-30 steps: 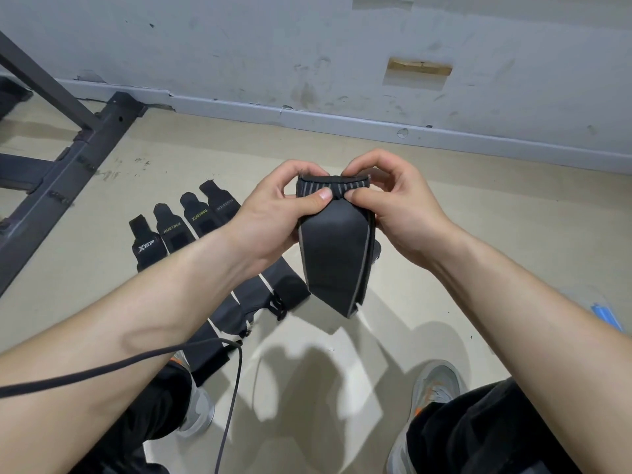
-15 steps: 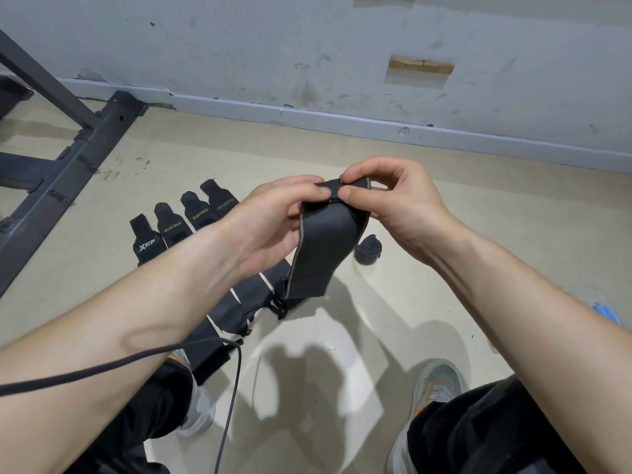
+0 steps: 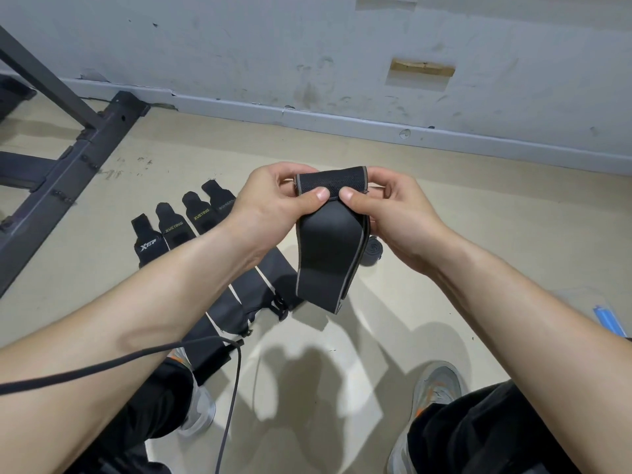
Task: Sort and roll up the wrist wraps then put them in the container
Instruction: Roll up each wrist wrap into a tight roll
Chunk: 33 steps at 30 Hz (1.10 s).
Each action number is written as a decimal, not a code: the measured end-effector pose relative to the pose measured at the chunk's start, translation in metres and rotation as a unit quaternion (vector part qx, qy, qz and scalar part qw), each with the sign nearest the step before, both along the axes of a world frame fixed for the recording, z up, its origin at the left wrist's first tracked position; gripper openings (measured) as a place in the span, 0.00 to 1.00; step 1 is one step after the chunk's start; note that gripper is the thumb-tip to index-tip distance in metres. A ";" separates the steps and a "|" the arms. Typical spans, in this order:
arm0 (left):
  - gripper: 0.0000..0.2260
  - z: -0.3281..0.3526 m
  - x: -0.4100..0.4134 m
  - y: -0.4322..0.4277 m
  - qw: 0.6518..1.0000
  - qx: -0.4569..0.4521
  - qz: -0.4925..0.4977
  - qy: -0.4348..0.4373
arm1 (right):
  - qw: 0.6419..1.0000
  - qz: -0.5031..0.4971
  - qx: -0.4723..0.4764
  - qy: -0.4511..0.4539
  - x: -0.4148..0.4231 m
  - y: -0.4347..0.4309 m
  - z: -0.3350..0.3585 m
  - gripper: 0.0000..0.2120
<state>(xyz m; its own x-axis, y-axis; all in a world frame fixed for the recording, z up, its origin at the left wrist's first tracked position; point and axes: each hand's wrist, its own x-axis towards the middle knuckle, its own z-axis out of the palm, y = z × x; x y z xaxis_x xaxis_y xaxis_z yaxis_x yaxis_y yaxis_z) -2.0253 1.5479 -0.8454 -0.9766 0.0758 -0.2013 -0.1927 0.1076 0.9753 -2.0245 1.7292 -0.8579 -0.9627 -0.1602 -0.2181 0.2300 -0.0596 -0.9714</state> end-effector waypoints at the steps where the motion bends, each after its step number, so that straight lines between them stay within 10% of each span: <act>1: 0.11 0.001 0.000 0.000 0.999 -0.035 -0.009 0.011 | 1.000 0.001 -0.004 0.002 0.000 0.000 0.000 0.10; 4: 0.10 0.003 0.000 0.000 0.995 -0.086 -0.044 -0.001 | 1.000 0.019 0.008 -0.002 0.002 0.001 0.004 0.11; 12: 0.11 0.000 0.003 0.009 0.991 0.128 0.003 -0.032 | 0.998 -0.011 0.042 0.036 0.009 -0.012 0.010 0.11; 24: 0.09 -0.005 -0.005 0.019 0.992 -0.065 -0.002 0.106 | 0.995 -0.091 -0.048 0.014 0.009 -0.031 0.006 0.11; 33: 0.10 0.005 0.002 0.014 0.991 0.125 -0.049 0.011 | 0.994 -0.055 -0.077 0.054 0.010 -0.014 0.011 0.09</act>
